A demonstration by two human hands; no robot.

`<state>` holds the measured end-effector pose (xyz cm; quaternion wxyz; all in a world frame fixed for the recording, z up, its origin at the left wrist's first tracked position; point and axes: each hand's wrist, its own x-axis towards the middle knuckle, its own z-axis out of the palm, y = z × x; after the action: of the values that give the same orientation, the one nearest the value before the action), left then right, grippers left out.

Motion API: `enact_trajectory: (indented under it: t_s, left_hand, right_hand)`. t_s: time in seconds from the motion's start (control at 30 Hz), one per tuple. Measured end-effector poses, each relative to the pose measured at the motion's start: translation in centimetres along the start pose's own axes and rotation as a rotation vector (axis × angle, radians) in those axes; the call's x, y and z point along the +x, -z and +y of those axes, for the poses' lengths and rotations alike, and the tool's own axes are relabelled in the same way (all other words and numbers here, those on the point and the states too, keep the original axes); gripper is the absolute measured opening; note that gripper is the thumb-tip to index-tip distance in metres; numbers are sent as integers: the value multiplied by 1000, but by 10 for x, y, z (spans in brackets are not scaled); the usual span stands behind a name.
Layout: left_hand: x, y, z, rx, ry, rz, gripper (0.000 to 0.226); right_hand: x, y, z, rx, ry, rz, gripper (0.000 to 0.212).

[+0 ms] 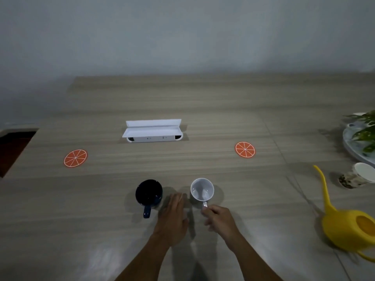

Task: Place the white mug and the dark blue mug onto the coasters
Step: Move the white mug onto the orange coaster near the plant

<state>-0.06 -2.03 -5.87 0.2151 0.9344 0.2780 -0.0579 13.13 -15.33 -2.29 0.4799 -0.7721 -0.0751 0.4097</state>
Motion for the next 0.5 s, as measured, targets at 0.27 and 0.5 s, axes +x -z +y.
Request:
enact_trajectory:
  t_s: [0.27, 0.5]
  left_hand:
    - [24, -11, -6, 1, -17, 17, 68]
    - [80, -14, 16, -15, 31, -1, 64]
  right_hand:
    - [5, 1, 7, 236, 12, 126, 23]
    - [11, 24, 11, 226, 49, 256, 25]
